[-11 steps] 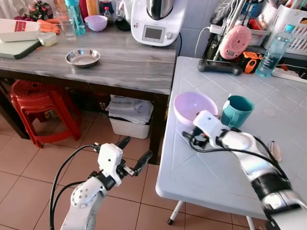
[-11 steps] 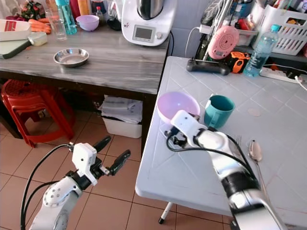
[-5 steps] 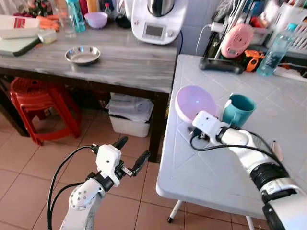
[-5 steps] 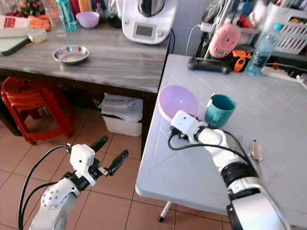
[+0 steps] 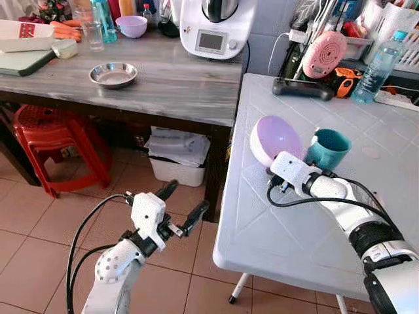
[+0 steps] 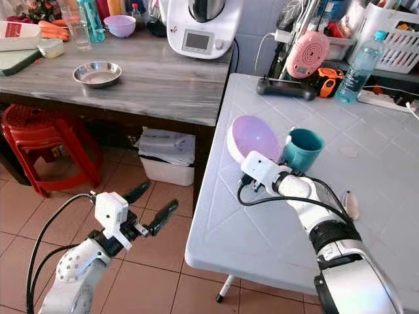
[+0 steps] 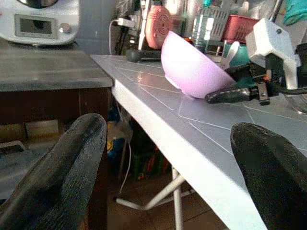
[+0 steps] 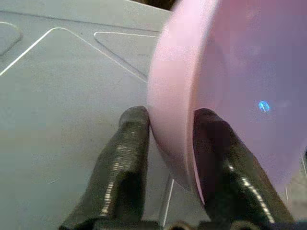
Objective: Setting the table
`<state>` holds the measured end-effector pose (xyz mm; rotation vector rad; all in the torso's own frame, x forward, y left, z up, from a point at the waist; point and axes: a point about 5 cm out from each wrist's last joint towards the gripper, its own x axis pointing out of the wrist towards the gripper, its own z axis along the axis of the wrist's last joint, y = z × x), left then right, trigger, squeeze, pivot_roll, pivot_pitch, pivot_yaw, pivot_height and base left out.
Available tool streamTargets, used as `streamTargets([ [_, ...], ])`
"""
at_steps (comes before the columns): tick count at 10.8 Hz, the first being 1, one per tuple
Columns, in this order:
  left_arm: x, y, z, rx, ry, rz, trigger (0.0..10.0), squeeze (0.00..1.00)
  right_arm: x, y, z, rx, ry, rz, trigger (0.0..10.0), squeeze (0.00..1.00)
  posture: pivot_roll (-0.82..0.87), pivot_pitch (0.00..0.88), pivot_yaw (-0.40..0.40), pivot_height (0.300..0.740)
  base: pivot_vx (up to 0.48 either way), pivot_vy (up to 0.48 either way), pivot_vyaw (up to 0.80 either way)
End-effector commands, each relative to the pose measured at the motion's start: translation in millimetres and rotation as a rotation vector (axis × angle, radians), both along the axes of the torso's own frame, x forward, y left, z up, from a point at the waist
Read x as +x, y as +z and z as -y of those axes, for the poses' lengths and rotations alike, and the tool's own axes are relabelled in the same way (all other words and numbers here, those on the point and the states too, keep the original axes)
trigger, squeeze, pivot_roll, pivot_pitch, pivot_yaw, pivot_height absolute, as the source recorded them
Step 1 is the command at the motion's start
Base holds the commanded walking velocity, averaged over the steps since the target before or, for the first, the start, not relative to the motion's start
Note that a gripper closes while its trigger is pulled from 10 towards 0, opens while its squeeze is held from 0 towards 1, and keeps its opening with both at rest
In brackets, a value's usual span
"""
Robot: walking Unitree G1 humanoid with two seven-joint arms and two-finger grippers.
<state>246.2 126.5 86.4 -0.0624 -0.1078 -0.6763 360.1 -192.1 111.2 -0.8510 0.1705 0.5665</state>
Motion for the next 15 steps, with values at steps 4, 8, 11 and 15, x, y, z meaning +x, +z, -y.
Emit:
streamTargets([
  [4, 2.6, 8, 5.4, 0.019, -0.028, 0.024, 10.0, 0.00, 4.6, 11, 6.7, -0.048, 0.010, 0.051, 0.0, 0.00, -0.02, 0.015, -0.056, 0.740, 0.000, 0.000, 0.00],
  [8, 3.2, 8, 5.9, 0.028, -0.019, 0.021, 10.0, 0.00, 5.1, 15, -1.9, -0.021, 0.045, 0.103, 0.0, 0.00, -0.01, 0.000, -0.043, 0.740, 0.000, 0.000, 0.00],
  [11, 29.2, 5, -10.5, 0.090, 0.203, 0.013, 10.0, 0.00, 3.7, 38, -27.5, 0.269, 0.039, 0.251, 0.0, 0.00, 0.01, 0.000, -0.039, 0.740, 0.000, 0.000, 0.00],
  [15, 50.6, 7, -24.8, 0.078, 0.392, -0.014, 10.0, 0.00, -29.5, 53, -42.3, 0.630, -0.118, 0.486, 10.0, 0.00, -0.02, 0.000, -0.008, 0.740, 0.000, 0.000, 0.00],
])
